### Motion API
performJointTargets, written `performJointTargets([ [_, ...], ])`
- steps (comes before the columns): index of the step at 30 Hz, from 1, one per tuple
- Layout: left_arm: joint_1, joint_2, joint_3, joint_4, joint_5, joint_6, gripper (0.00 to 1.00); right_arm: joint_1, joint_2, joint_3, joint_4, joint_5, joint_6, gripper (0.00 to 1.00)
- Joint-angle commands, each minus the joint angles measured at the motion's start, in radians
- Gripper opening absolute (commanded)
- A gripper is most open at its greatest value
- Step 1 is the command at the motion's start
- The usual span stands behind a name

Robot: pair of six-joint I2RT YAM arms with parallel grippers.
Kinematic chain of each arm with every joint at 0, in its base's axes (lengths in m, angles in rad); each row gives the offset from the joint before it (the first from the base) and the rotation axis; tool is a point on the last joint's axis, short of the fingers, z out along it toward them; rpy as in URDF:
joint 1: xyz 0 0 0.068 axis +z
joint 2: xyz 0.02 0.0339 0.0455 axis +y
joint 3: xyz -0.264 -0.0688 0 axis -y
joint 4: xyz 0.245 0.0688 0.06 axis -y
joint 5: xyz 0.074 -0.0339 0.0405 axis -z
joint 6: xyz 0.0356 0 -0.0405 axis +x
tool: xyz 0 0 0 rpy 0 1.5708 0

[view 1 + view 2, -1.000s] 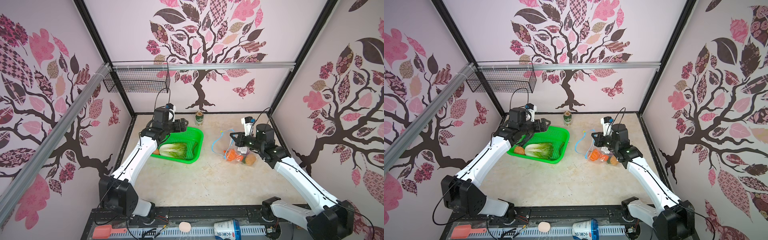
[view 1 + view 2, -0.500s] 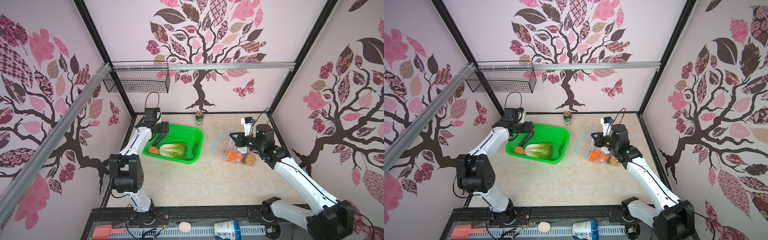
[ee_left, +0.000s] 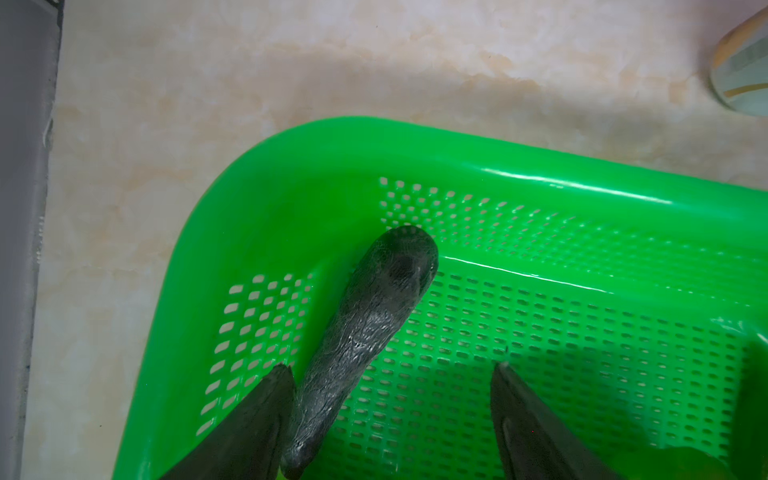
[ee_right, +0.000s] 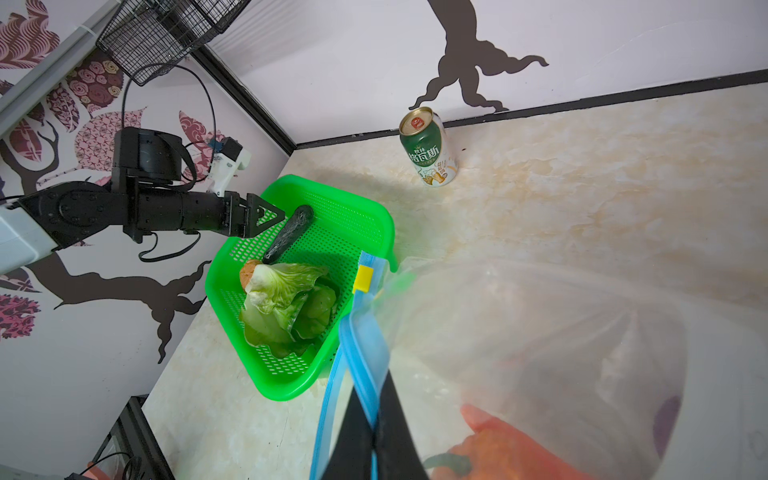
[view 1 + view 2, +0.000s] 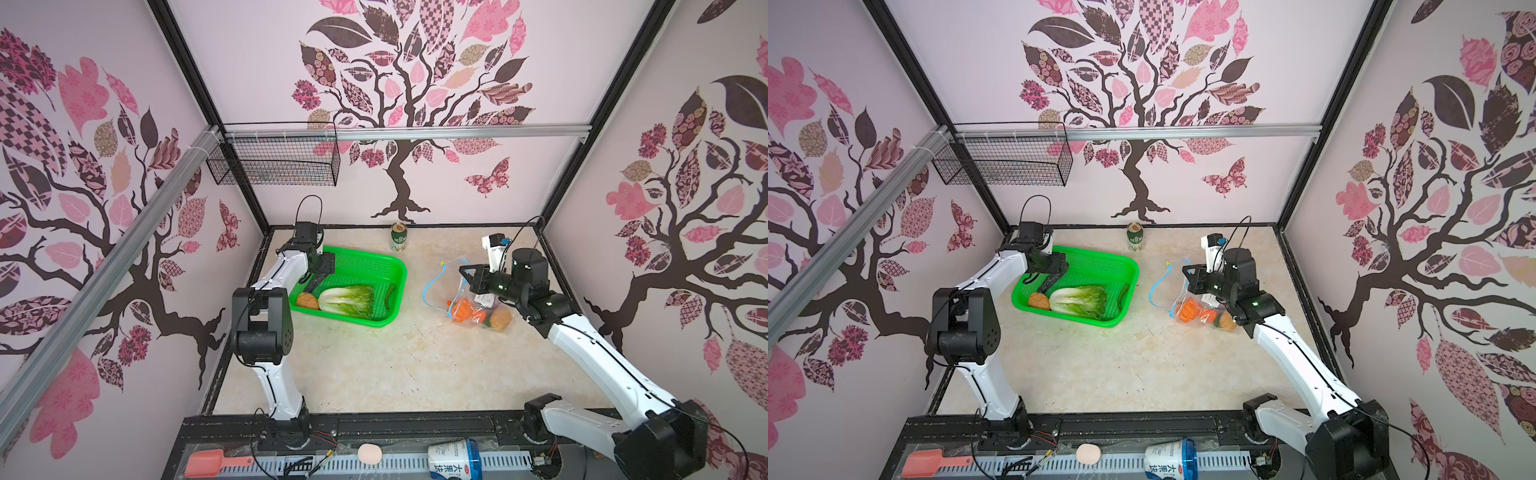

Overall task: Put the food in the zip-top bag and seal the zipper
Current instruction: 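Return the left gripper to the basket and grasp the dark cucumber, then lift the cucumber out of the basket with the left gripper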

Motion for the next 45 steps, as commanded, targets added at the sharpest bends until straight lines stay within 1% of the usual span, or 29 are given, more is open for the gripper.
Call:
performJointTargets([
  [1, 0.005, 0.05, 0.045, -0.009, 0.001, 0.003, 0.76, 0.001, -0.006, 0.004, 0.015, 0.0, -0.001, 0.0],
  [5, 0.006, 0.088, 0.051, -0.011, -0.023, -0.002, 0.77, 0.001, -0.01, 0.003, 0.014, 0.004, -0.004, 0.0],
  [13, 0.008, 0.166, 0.083, -0.04, -0.024, -0.016, 0.78, 0.001, -0.011, 0.004, 0.009, 0.006, -0.006, 0.0],
  [17, 0.009, 0.188, 0.092, -0.05, 0.005, -0.023, 0.74, 0.001, -0.014, 0.003, 0.007, 0.013, -0.007, 0.0],
  [23, 0.009, 0.217, 0.105, -0.065, 0.014, -0.031, 0.72, 0.001, -0.015, 0.004, 0.003, 0.013, -0.009, 0.0],
  [26, 0.009, 0.217, 0.107, -0.067, 0.023, -0.031, 0.66, 0.001, -0.019, 0.005, 0.0, 0.017, -0.01, 0.0],
  [29, 0.008, 0.212, 0.107, -0.072, 0.034, -0.028, 0.51, 0.002, -0.022, 0.006, -0.002, 0.02, -0.011, 0.0],
  [33, 0.005, 0.192, 0.101, -0.072, 0.045, -0.028, 0.42, 0.002, -0.025, 0.008, -0.002, 0.022, -0.012, 0.0],
  [41, -0.016, 0.126, 0.087, -0.073, 0.047, -0.033, 0.3, 0.001, -0.036, 0.006, -0.005, 0.033, -0.017, 0.0],
  [45, -0.027, 0.06, 0.069, -0.07, 0.047, -0.043, 0.29, 0.001, -0.041, 0.007, -0.005, 0.034, -0.017, 0.0],
])
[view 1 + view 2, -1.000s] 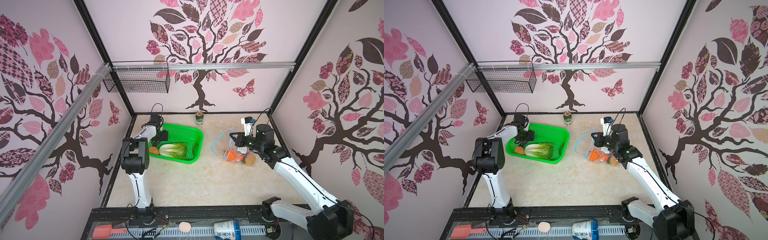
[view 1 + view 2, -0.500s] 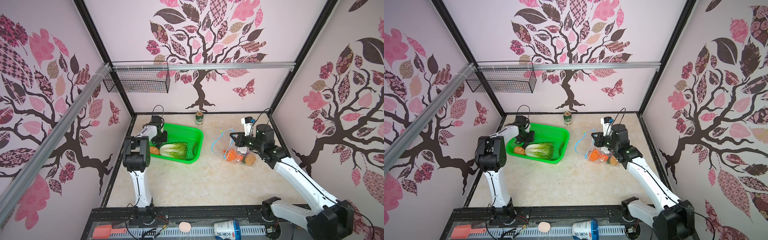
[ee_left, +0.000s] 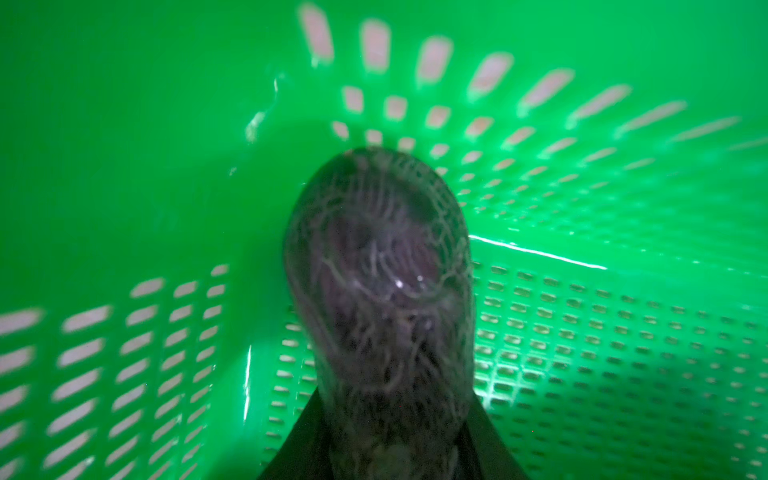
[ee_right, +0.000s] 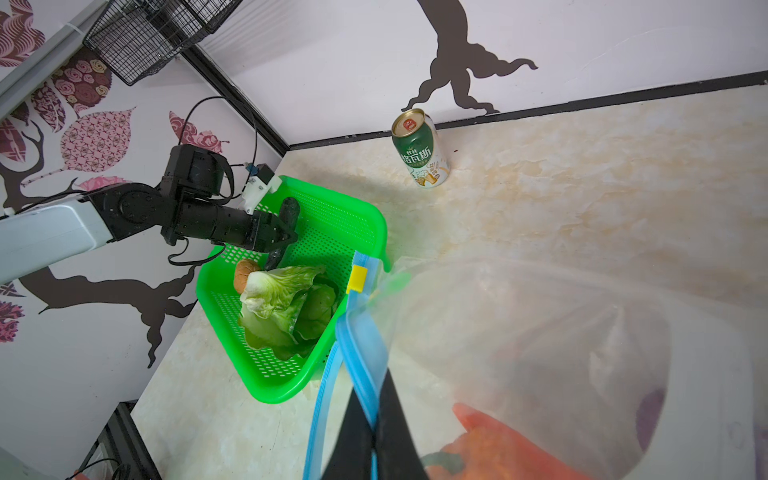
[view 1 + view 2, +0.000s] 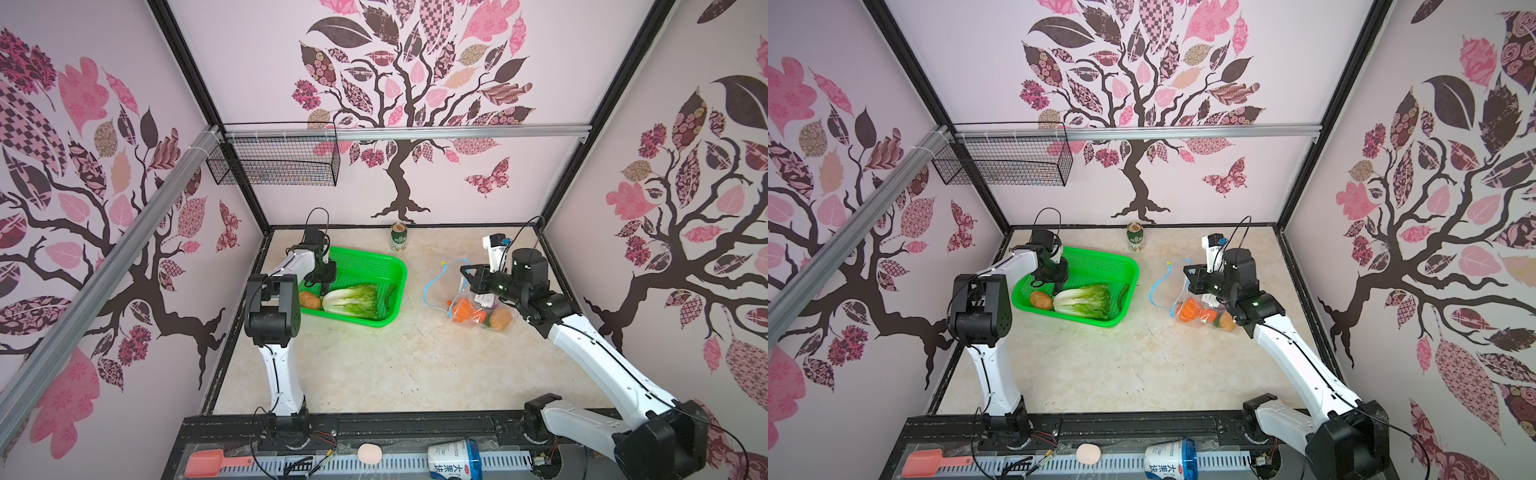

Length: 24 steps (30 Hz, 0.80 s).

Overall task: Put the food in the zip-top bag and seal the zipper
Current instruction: 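Lift the cucumber out of the basket with the left gripper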

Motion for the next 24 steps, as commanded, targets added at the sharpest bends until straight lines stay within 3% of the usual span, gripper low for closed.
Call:
performJointTargets([
  [1, -0.013, -0.106, -0.008, 0.016, 0.014, -0.016, 0.29, 0.001, -0.038, 0.005, 0.003, 0.011, -0.009, 0.0],
  [9, -0.06, -0.254, -0.034, 0.041, 0.022, -0.043, 0.28, 0.001, -0.035, 0.007, 0.002, 0.016, -0.01, 0.0],
  [15, -0.129, -0.351, -0.073, 0.076, 0.106, -0.094, 0.27, 0.001, -0.034, 0.004, 0.009, 0.011, -0.008, 0.0],
  [21, -0.276, -0.419, -0.091, 0.118, 0.183, -0.136, 0.28, 0.001, -0.038, 0.001, 0.012, 0.009, -0.008, 0.0],
  [24, -0.336, -0.423, -0.066, 0.123, 0.303, -0.201, 0.28, 0.001, -0.041, 0.001, 0.013, 0.011, -0.006, 0.0],
])
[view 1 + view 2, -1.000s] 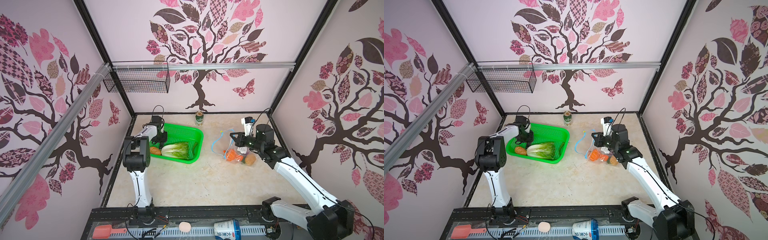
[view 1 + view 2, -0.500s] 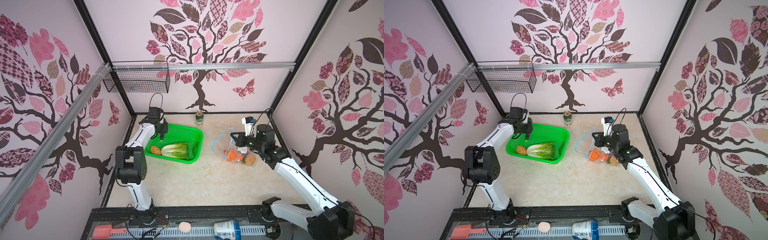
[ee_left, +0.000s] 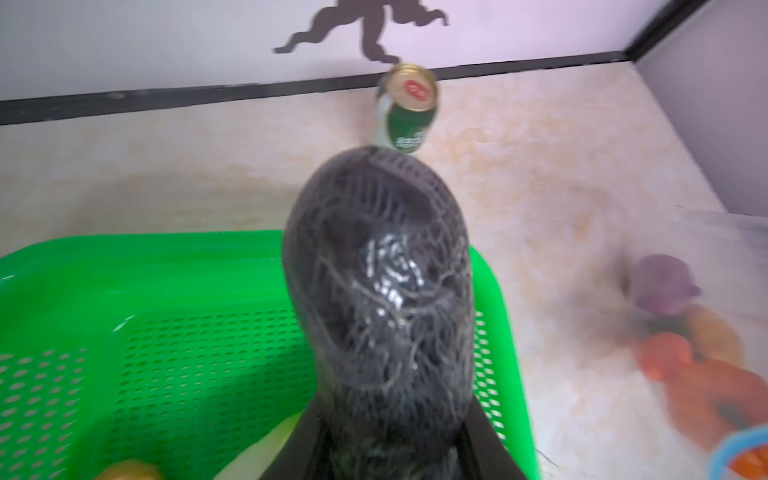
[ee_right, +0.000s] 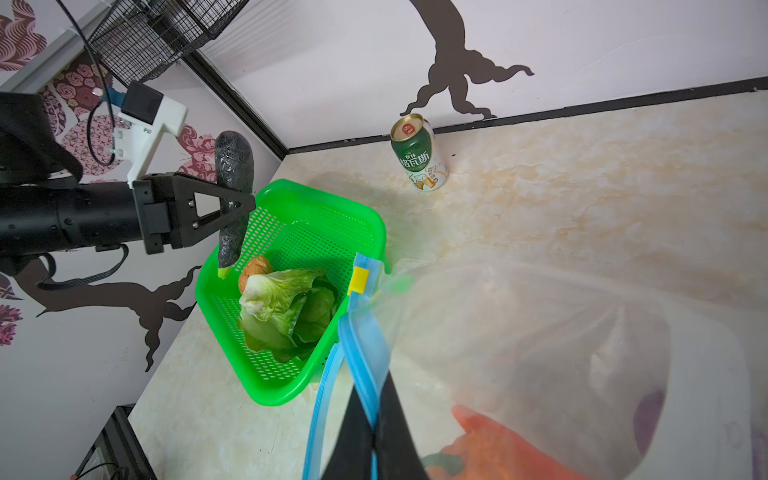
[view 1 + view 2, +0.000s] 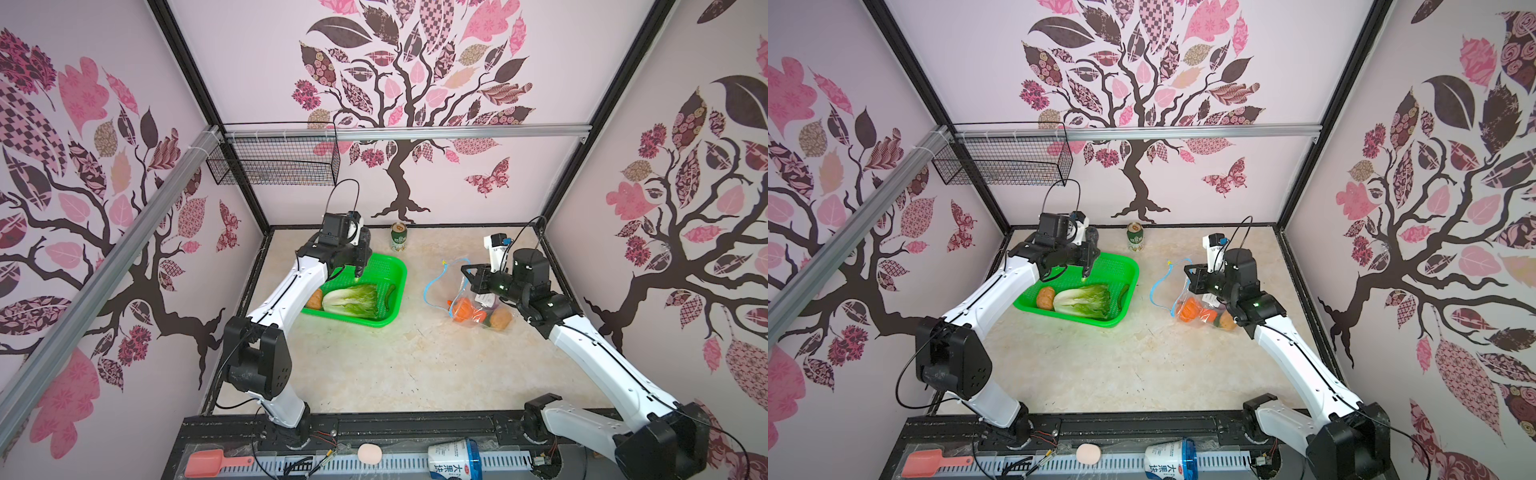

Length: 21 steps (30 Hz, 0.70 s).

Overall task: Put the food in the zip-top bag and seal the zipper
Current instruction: 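Lift the cucumber out of the basket with the left gripper, then carry the cucumber over the open bag with the left gripper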

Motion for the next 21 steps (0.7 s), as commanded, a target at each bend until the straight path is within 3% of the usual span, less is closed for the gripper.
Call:
performJointTargets([
  [1, -0.051, -0.026, 0.004, 0.046, 0.169, -0.098, 0.29, 0.001, -0.033, 0.0, 0.013, 0.003, -0.006, 0.0],
  [4, -0.101, -0.061, -0.047, 0.152, 0.215, -0.197, 0.29, 0.001, -0.033, 0.0, 0.013, 0.003, -0.004, 0.0],
  [10, -0.215, -0.111, -0.215, 0.471, 0.179, -0.434, 0.28, 0.001, -0.022, -0.005, 0.021, -0.008, 0.002, 0.0],
  [14, -0.333, -0.136, -0.276, 0.627, 0.113, -0.427, 0.29, 0.001, -0.024, -0.006, 0.024, -0.007, 0.0, 0.0],
  [21, -0.439, -0.124, -0.279, 0.621, 0.123, -0.341, 0.29, 0.001, -0.033, -0.008, 0.029, -0.011, 0.002, 0.0],
])
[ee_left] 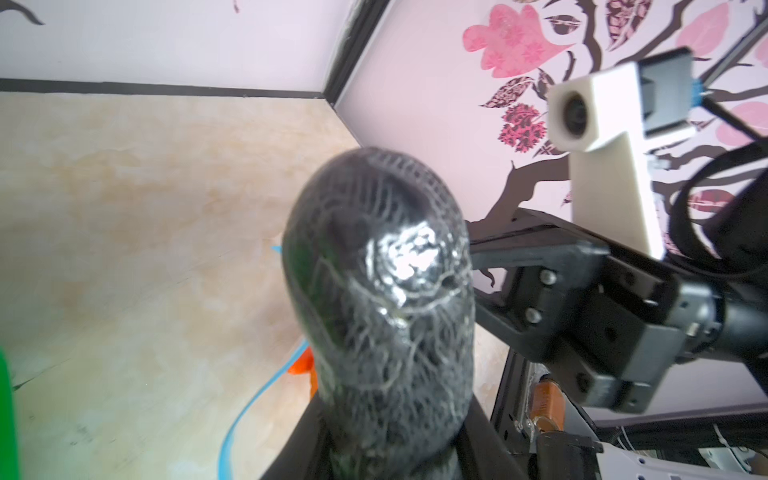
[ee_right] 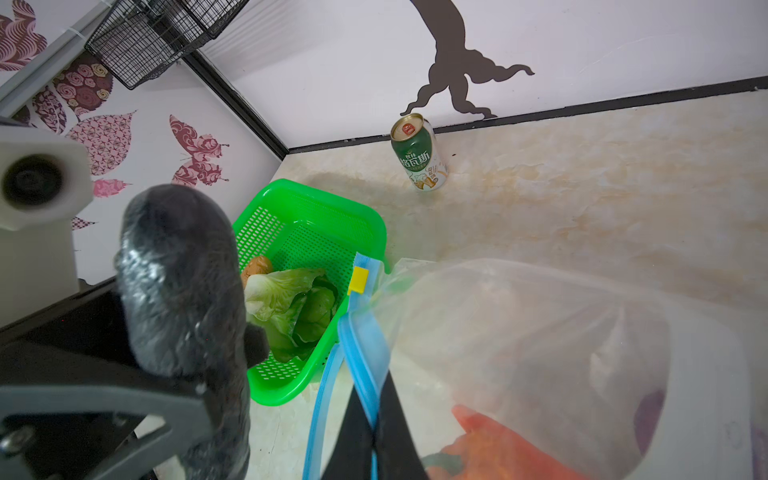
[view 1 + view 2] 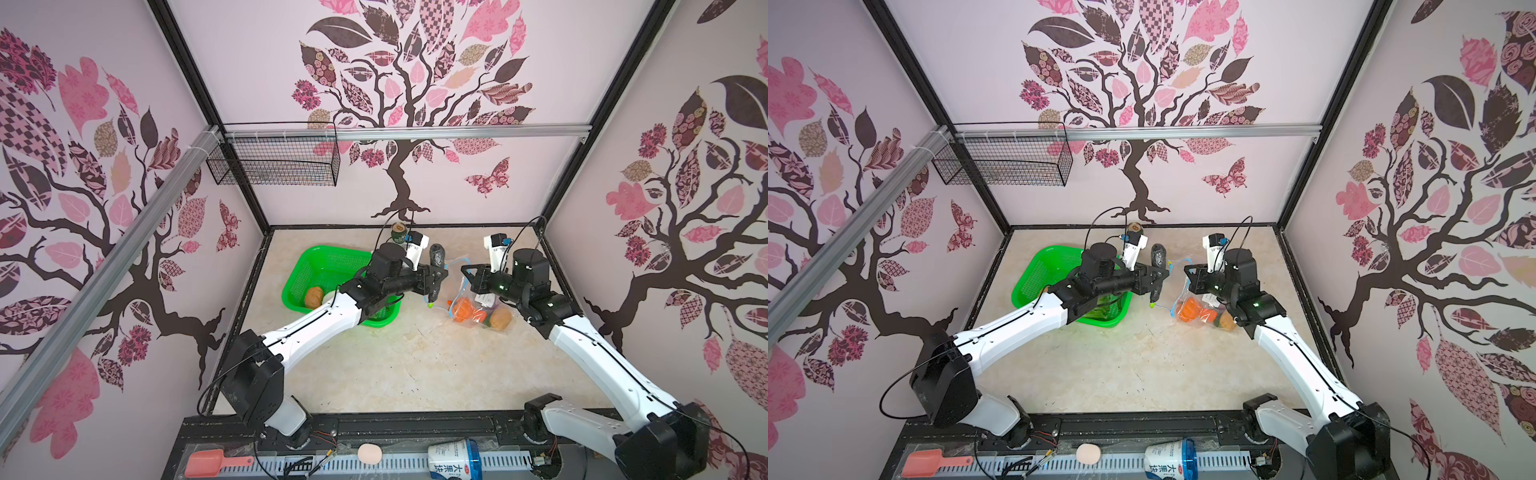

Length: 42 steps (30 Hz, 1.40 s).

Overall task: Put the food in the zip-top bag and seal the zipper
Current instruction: 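Carry the cucumber over the open bag with the left gripper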

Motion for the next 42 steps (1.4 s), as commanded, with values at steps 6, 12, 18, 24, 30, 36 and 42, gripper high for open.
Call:
performJointTargets([
  [6, -0.028, -0.018, -0.093, 0.138, -0.063, 0.037, 0.26, 0.001, -0.04, -0.007, 0.03, -0.032, 0.007, 0.0],
  [12, -0.033, 0.023, -0.048, 0.099, -0.003, 0.117, 0.24, 0.002, -0.043, -0.008, 0.034, -0.036, 0.007, 0.0],
  [18, -0.033, 0.046, -0.031, -0.012, 0.106, 0.167, 0.24, 0.001, -0.045, -0.009, 0.036, -0.037, 0.01, 0.0],
  [24, -0.034, 0.081, -0.015, -0.073, 0.19, 0.17, 0.24, 0.001, -0.045, -0.01, 0.038, -0.044, 0.013, 0.0],
  [30, -0.035, 0.124, 0.039, -0.165, 0.218, 0.199, 0.26, 0.001, -0.045, -0.013, 0.052, -0.089, 0.012, 0.0],
  [36, -0.03, 0.165, 0.138, -0.239, 0.134, 0.184, 0.26, 0.001, -0.045, -0.019, 0.085, -0.186, 0.01, 0.0],
  [42, 0.003, 0.211, 0.305, -0.366, 0.07, 0.138, 0.26, 0.003, -0.033, -0.02, 0.094, -0.225, 0.007, 0.0],
])
